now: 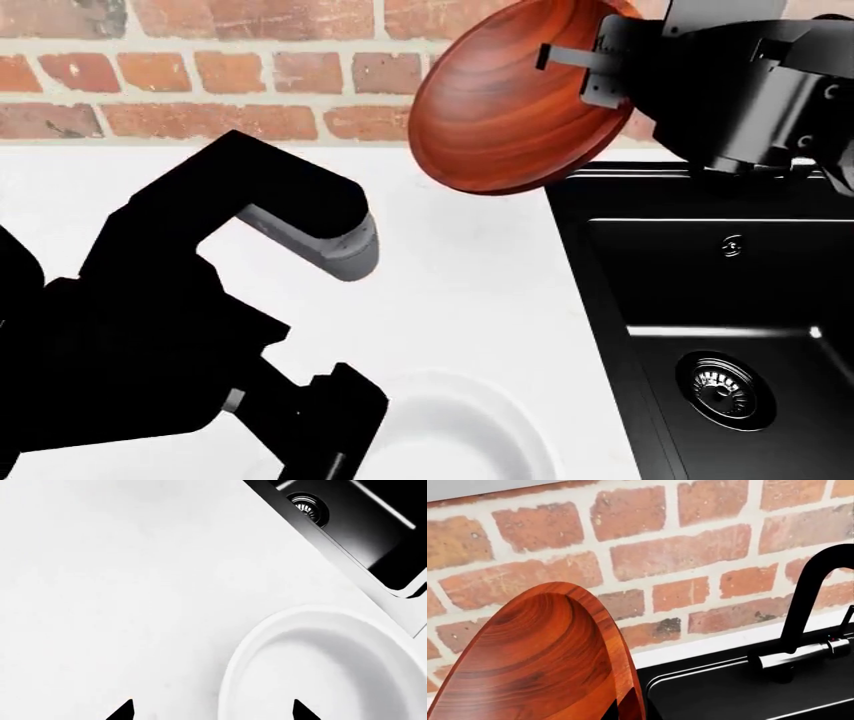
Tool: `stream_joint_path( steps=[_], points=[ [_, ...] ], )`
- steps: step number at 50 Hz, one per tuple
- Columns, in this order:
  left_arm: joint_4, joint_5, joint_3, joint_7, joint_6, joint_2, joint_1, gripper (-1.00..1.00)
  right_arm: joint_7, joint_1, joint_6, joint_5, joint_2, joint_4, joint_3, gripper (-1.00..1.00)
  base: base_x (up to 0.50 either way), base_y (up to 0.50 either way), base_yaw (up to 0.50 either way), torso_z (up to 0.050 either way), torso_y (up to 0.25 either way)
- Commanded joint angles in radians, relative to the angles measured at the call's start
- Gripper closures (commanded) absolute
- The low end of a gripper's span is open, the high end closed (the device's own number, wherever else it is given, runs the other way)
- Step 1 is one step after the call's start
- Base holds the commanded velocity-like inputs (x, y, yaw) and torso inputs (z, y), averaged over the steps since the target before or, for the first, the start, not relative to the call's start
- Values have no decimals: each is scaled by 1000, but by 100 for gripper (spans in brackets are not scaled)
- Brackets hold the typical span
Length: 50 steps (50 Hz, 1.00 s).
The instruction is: Stack the bowls in the sink.
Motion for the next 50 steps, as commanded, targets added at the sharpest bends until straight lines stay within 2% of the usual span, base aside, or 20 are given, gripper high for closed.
stream_joint_path(
  steps=[1, 20, 50],
  points=[
    [13, -6, 27, 5, -8, -8, 10, -100, -5, 1, -5, -18, 2, 0, 7, 100, 0, 0, 0, 0, 0],
    [16, 11, 67, 18, -14, 11, 31, -100, -13, -6, -8, -21, -1, 4, 2, 100, 0, 0, 0, 0, 0],
    [-50, 69, 184, -10, -57, 101, 51, -100, -24, -20, -18, -30, -1, 1, -5, 100, 0, 0, 0, 0, 1]
  ],
)
